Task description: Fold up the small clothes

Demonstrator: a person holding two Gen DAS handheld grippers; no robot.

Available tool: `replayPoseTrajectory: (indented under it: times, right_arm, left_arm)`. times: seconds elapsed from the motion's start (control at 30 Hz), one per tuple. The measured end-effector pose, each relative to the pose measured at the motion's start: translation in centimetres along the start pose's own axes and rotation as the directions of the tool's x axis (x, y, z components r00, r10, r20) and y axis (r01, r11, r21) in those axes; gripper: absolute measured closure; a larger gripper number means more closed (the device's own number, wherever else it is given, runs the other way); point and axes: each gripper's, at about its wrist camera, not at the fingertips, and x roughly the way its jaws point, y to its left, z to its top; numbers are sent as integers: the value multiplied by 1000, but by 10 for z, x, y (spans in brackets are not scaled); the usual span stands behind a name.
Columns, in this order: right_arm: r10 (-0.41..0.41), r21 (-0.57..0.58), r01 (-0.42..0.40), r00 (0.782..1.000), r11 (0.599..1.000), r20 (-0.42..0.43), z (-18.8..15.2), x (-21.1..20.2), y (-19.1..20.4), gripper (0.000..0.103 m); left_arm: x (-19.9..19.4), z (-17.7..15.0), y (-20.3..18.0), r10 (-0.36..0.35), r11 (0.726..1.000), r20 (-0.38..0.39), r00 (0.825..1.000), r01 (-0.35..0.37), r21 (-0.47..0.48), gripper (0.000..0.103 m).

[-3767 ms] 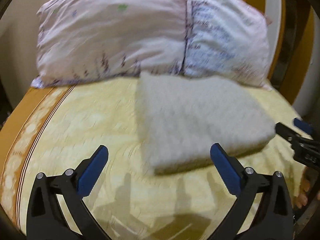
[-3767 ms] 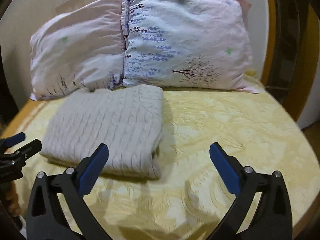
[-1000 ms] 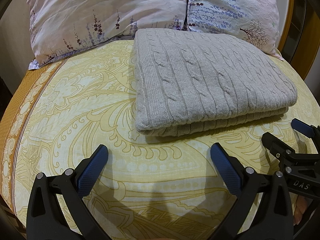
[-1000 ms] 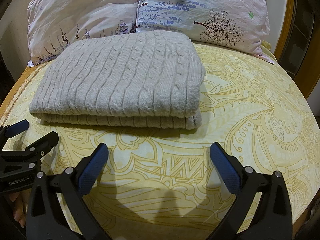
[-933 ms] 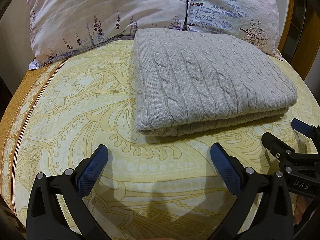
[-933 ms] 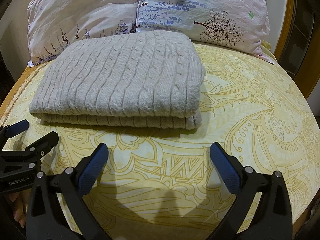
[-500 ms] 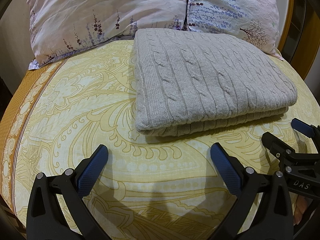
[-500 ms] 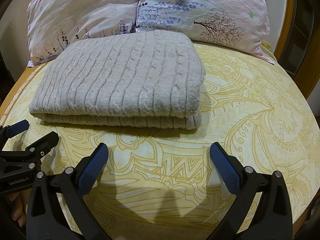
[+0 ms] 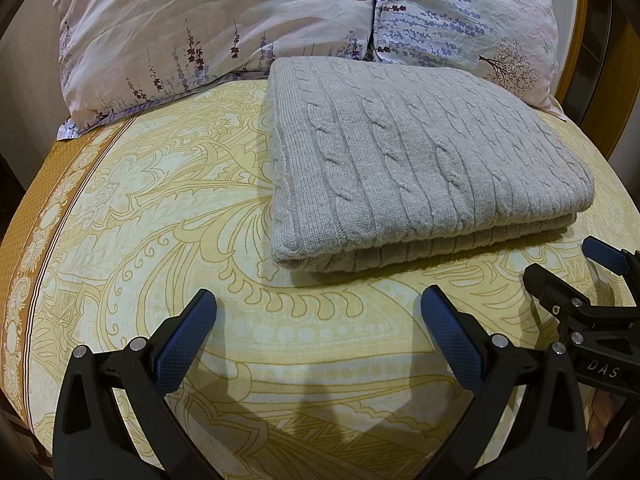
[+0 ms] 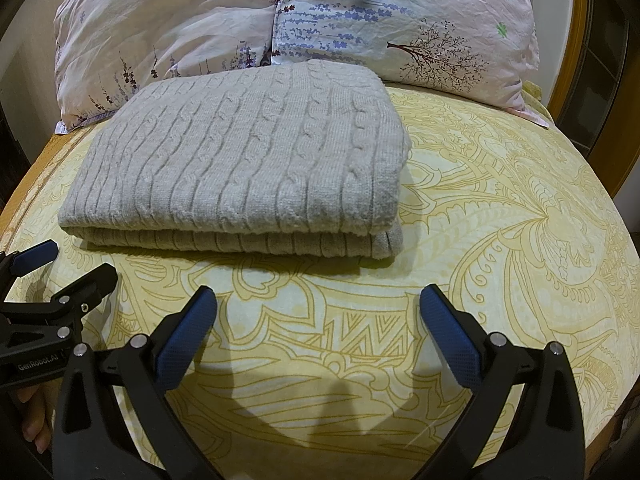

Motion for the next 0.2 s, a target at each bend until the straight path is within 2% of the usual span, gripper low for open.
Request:
replayPoseTrajectory:
  times: [0.2]
  right_arm:
    - [0,0,0,1000,1000,0,0,0,0,2]
  left_arm:
    - [0,0,0,0,1000,0,1000,0,0,1]
